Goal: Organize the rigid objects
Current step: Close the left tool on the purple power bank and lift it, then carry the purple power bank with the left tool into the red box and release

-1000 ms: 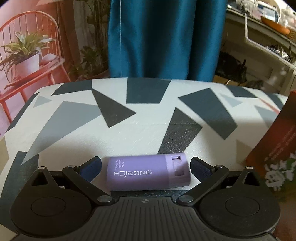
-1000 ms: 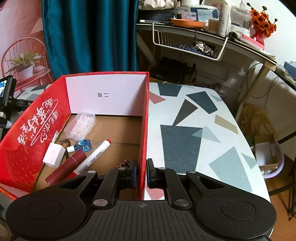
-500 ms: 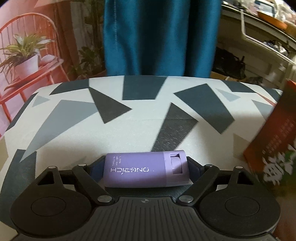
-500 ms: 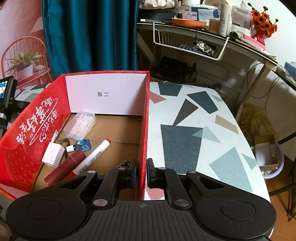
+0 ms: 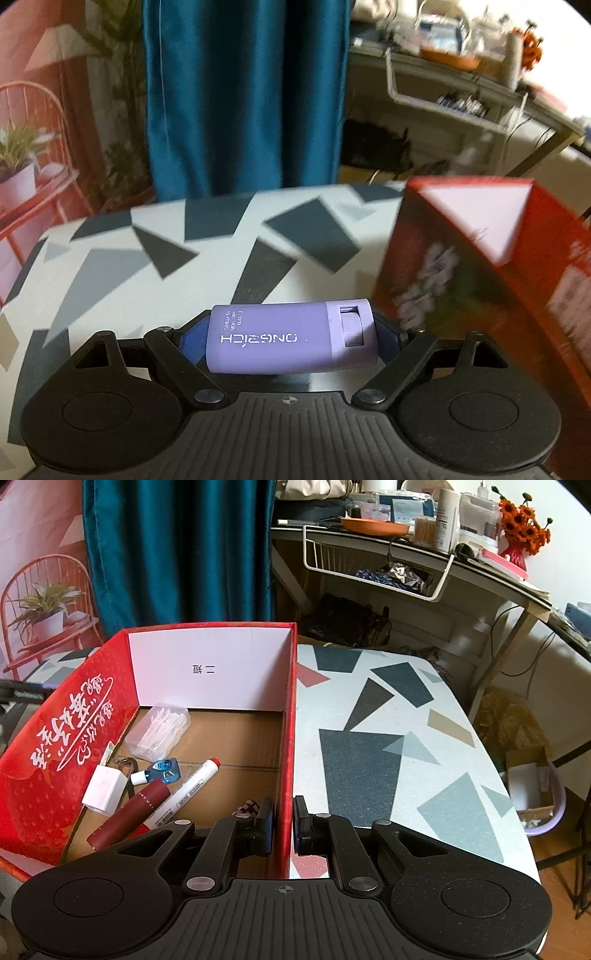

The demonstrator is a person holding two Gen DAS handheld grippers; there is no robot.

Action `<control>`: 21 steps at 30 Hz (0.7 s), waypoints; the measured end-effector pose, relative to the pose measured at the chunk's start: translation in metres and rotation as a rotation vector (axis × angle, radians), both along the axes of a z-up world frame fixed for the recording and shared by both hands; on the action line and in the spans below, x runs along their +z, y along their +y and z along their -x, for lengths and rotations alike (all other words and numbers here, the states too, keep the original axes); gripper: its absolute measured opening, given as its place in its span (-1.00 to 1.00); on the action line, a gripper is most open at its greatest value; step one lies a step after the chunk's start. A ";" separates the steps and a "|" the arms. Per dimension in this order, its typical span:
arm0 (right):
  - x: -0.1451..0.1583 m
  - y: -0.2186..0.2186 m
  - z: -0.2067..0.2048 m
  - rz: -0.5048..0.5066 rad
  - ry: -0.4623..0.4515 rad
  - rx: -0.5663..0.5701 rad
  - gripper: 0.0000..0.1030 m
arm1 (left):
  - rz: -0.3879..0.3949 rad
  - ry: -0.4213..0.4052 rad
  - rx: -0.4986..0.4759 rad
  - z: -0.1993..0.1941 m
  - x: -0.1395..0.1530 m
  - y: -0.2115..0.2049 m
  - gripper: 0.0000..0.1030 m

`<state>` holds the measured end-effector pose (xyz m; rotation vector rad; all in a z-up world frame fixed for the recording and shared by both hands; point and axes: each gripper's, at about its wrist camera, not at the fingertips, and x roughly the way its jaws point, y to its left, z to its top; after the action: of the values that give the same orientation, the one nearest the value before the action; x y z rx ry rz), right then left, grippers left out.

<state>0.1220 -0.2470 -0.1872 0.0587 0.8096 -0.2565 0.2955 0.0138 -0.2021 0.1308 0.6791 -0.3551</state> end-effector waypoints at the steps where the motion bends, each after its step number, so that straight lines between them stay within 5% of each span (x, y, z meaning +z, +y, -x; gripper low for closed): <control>1: 0.000 0.000 0.000 0.001 0.000 -0.001 -0.82 | 0.010 -0.015 -0.006 0.003 0.006 -0.001 0.72; 12: 0.001 0.000 0.001 -0.003 -0.005 -0.006 -0.82 | 0.006 -0.159 -0.213 0.035 0.057 -0.049 0.72; 21: 0.001 0.000 0.001 -0.005 -0.004 -0.004 -0.82 | -0.126 -0.199 -0.424 0.051 0.044 -0.118 0.72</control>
<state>0.1212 -0.2475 -0.1863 0.0653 0.8058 -0.2582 0.2445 -0.1045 -0.1583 0.4277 0.4724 -0.6960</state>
